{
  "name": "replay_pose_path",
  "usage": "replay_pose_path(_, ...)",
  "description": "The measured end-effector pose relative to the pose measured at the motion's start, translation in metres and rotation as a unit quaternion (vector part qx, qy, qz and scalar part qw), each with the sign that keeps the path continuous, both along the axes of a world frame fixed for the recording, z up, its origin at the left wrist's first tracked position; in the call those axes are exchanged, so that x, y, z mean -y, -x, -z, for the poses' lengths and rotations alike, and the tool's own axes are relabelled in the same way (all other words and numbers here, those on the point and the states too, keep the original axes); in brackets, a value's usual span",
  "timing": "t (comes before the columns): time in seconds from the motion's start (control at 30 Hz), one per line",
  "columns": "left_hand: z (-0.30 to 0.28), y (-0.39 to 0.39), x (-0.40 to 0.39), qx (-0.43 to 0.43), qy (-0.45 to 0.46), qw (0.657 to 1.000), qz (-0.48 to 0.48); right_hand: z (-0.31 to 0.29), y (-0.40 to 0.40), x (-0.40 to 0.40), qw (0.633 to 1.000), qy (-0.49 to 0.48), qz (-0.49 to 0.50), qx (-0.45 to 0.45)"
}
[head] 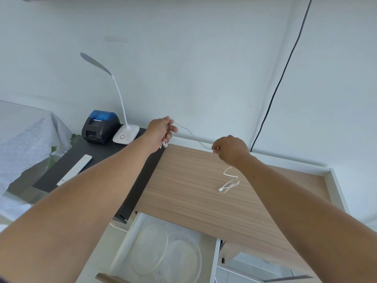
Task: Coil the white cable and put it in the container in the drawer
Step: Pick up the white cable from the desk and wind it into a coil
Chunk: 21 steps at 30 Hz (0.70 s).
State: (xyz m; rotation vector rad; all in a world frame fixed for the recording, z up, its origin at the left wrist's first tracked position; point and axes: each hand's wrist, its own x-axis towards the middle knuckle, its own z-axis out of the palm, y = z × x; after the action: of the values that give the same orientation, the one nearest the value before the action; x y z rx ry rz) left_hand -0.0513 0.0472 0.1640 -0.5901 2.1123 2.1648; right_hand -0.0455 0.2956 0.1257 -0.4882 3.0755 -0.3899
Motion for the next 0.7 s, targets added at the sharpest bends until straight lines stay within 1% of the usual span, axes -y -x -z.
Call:
replay_pose_path(0.07,0.000,-0.002,-0.001,0.003,0.005,1.000,0.023,-0.005,-0.002,0.004,0.997,-0.032,-0.060,0.045)
replay_pose_path(0.17,0.005,-0.004,-0.005,-0.014,-0.012,0.998,0.062,-0.016,-0.006,0.009,0.983,-0.017,-0.128,0.134)
replay_pose_path(0.23,0.010,-0.007,-0.008,-0.025,-0.005,0.997,0.078,-0.022,-0.008,0.013,0.970,0.035,-0.149,0.187)
replay_pose_path(0.3,0.016,-0.010,-0.011,-0.025,0.026,0.995,0.093,-0.027,-0.008,0.016,0.955,0.121,-0.153,0.225)
replay_pose_path(0.37,0.021,-0.013,-0.013,-0.020,0.087,0.989,0.116,-0.030,-0.007,0.018,0.940,0.197,-0.146,0.238)
replay_pose_path(0.43,0.026,-0.016,-0.014,-0.012,0.175,0.974,0.145,-0.032,-0.006,0.019,0.924,0.260,-0.134,0.248)
replay_pose_path(0.47,0.028,-0.018,-0.015,-0.009,0.200,0.967,0.157,-0.033,-0.004,0.018,0.915,0.288,-0.122,0.253)
replay_pose_path(0.5,0.030,-0.019,-0.015,-0.008,0.199,0.966,0.167,-0.033,-0.003,0.017,0.909,0.310,-0.108,0.254)
replay_pose_path(0.53,0.031,-0.020,-0.016,-0.008,0.180,0.968,0.175,-0.033,0.000,0.015,0.908,0.324,-0.095,0.250)
replay_pose_path(0.63,0.029,-0.020,-0.016,-0.007,0.094,0.977,0.190,-0.033,0.004,0.005,0.909,0.343,-0.050,0.230)
replay_pose_path(0.7,0.025,-0.020,-0.014,0.020,0.067,0.978,0.198,-0.030,0.006,-0.003,0.899,0.365,-0.029,0.240)
